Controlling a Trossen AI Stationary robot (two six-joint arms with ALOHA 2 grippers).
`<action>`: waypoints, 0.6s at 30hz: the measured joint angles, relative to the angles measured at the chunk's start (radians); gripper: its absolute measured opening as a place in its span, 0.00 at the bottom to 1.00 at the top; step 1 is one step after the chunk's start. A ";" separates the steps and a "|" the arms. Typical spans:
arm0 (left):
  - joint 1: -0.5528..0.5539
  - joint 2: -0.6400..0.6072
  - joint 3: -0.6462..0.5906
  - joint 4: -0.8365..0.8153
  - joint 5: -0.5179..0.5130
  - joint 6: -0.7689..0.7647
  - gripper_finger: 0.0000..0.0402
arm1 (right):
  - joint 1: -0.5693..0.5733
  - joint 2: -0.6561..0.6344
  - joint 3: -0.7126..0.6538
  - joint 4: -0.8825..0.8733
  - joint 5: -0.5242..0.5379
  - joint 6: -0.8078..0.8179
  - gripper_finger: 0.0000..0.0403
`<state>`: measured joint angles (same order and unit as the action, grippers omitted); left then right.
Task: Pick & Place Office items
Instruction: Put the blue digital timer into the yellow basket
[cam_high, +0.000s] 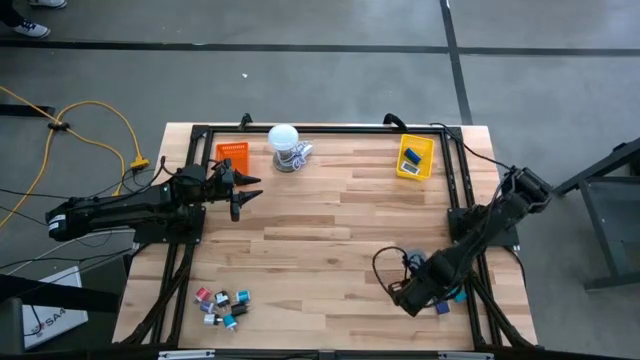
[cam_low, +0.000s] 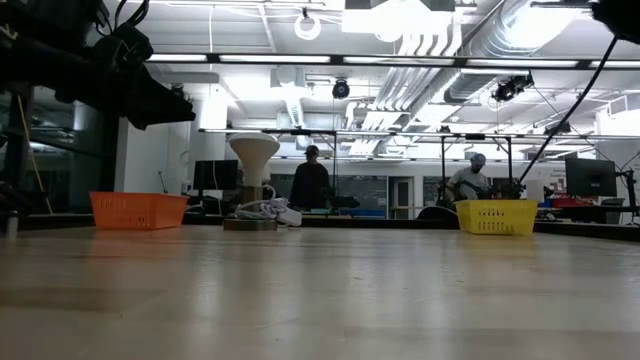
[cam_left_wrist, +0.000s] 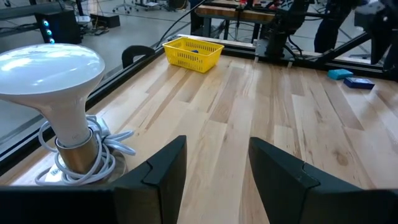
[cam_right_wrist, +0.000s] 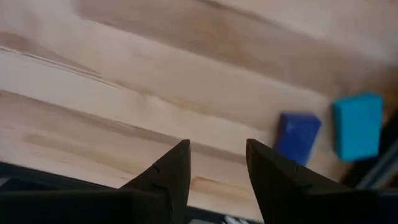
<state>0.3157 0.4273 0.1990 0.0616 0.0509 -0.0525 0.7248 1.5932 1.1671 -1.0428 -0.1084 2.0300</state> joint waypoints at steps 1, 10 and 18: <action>0.000 0.000 0.000 0.000 0.000 0.000 0.42 | 0.008 0.014 0.000 0.001 -0.026 0.012 0.35; 0.000 0.000 0.000 0.000 0.000 0.000 0.42 | 0.064 0.133 0.000 0.035 -0.219 0.043 0.35; 0.000 0.000 0.000 0.000 0.000 0.000 0.42 | 0.106 0.163 0.000 0.065 -0.240 0.065 0.39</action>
<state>0.3157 0.4271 0.1993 0.0616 0.0509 -0.0525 0.8307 1.7565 1.1671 -0.9773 -0.3488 2.0955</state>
